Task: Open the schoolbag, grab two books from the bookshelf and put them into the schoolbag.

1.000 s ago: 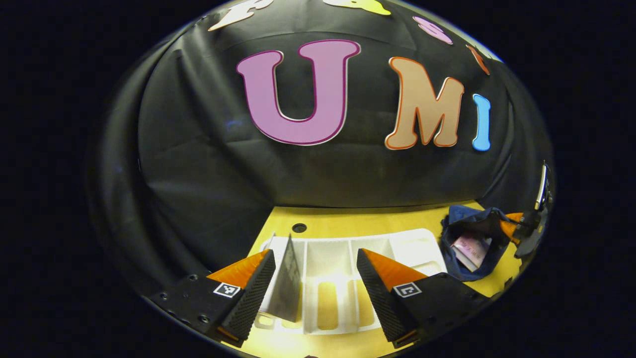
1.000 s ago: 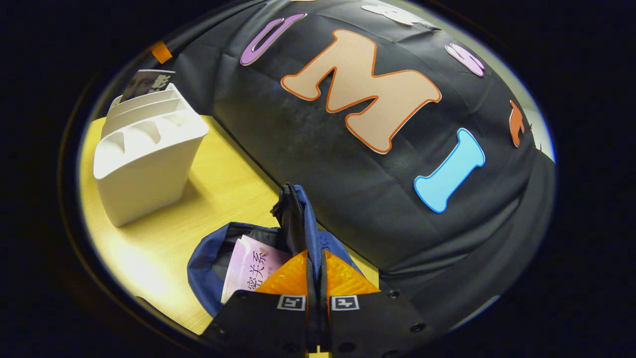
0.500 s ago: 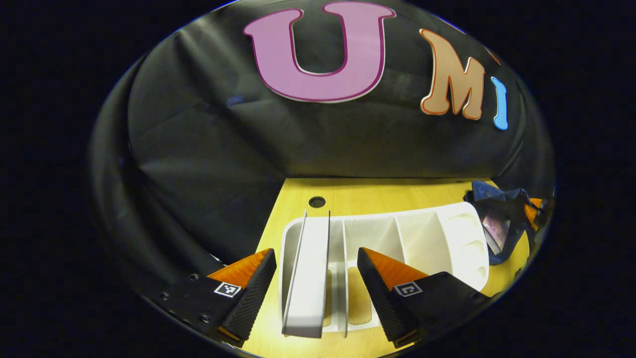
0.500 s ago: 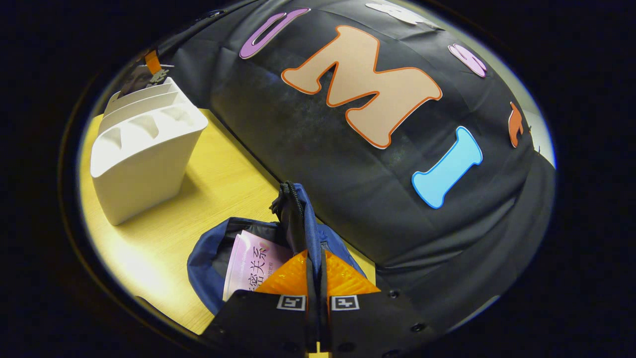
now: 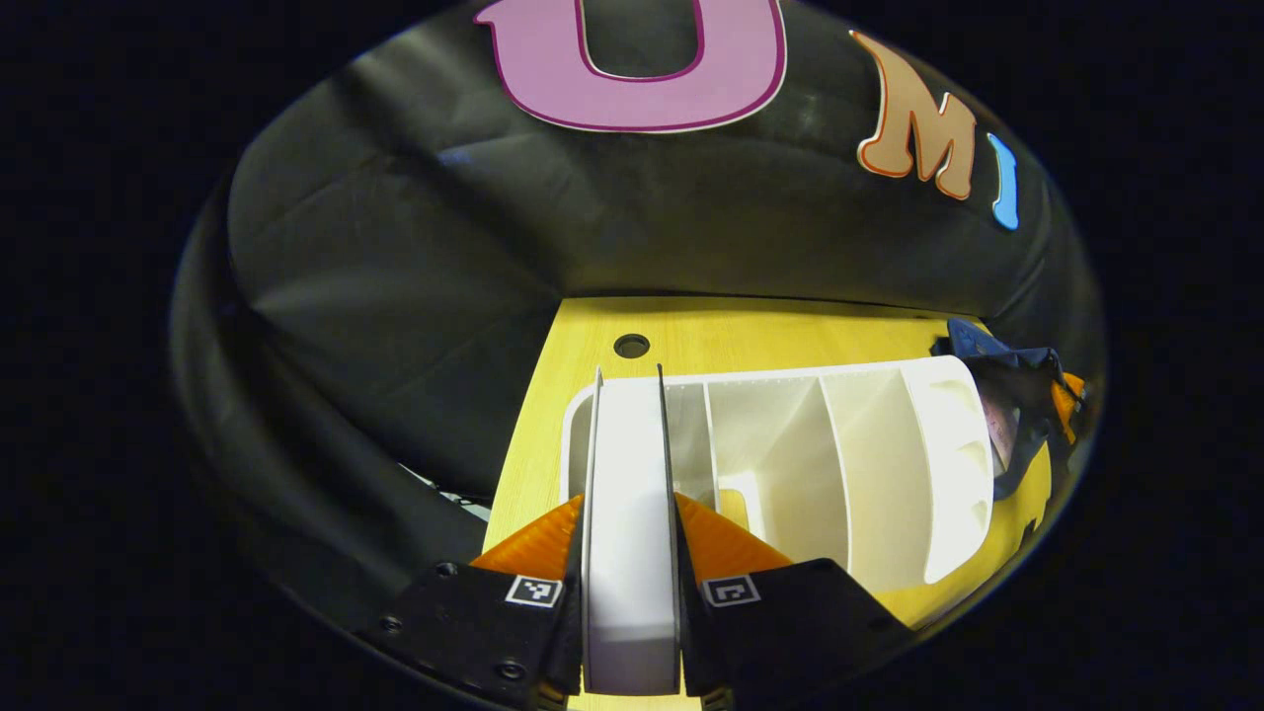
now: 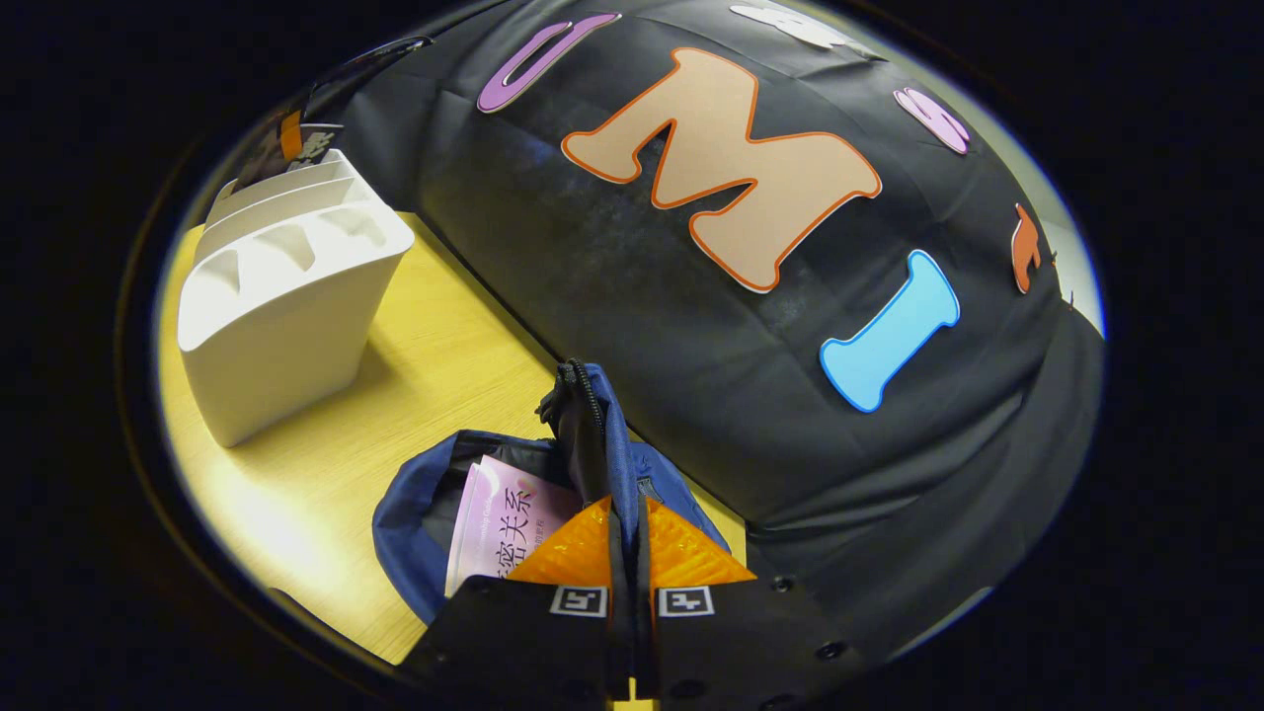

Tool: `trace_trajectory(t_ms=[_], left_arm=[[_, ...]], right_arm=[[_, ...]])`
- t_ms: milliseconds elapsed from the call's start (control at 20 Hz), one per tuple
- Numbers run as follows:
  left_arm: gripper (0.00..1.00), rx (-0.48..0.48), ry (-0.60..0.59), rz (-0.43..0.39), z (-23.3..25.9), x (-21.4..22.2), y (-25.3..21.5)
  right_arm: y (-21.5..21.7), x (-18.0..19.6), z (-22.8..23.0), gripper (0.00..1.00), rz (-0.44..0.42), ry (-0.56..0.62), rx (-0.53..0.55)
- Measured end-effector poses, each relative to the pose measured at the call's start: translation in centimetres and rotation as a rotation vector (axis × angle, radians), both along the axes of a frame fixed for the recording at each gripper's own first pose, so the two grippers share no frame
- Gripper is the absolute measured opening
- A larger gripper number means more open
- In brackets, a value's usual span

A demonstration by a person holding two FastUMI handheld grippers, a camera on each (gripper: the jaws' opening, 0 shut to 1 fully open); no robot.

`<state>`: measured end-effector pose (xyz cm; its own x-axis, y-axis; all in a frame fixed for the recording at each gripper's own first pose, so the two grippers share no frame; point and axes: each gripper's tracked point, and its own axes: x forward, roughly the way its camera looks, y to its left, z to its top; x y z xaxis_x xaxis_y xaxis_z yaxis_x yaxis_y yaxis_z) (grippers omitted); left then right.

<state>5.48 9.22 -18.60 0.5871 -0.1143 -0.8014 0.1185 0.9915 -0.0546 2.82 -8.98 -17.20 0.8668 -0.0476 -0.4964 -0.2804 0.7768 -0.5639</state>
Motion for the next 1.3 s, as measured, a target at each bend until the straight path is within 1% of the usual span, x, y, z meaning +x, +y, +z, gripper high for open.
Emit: trace_trajectory(t_ms=[100,200,450,600,850,1100,1200,1300], left_arm=[[0.35,-0.008,-0.01,0.01,0.7,-0.2,-0.1],[0.32,-0.003,-0.068,0.014,2.4,0.2,-0.2],[0.31,0.046,-0.208,-0.007,8.1,0.9,0.0],[0.31,0.054,-0.27,0.005,11.9,0.8,0.1],[0.31,0.07,-0.372,0.012,16.4,0.5,-0.1],[0.31,0.024,-0.476,0.009,21.1,0.0,-1.8],[0.31,-0.018,-0.494,0.004,22.1,0.0,-3.1],[0.31,-0.082,-0.508,-0.001,22.9,-0.5,-4.7]], right_arm=[[0.0,0.0,0.0,0.05,0.003,0.001,0.0],[0.0,0.0,-0.1,0.05,0.006,0.001,0.001],[0.0,0.0,0.0,0.05,0.013,0.001,0.003],[0.0,0.0,0.0,0.05,0.02,-0.002,0.0],[0.0,0.1,0.0,0.05,0.025,-0.006,0.004],[-0.1,0.2,0.0,0.05,0.029,-0.011,0.005],[-0.1,0.2,0.1,0.05,0.026,-0.012,0.009],[-0.3,0.2,0.1,0.05,0.022,-0.012,0.012]])
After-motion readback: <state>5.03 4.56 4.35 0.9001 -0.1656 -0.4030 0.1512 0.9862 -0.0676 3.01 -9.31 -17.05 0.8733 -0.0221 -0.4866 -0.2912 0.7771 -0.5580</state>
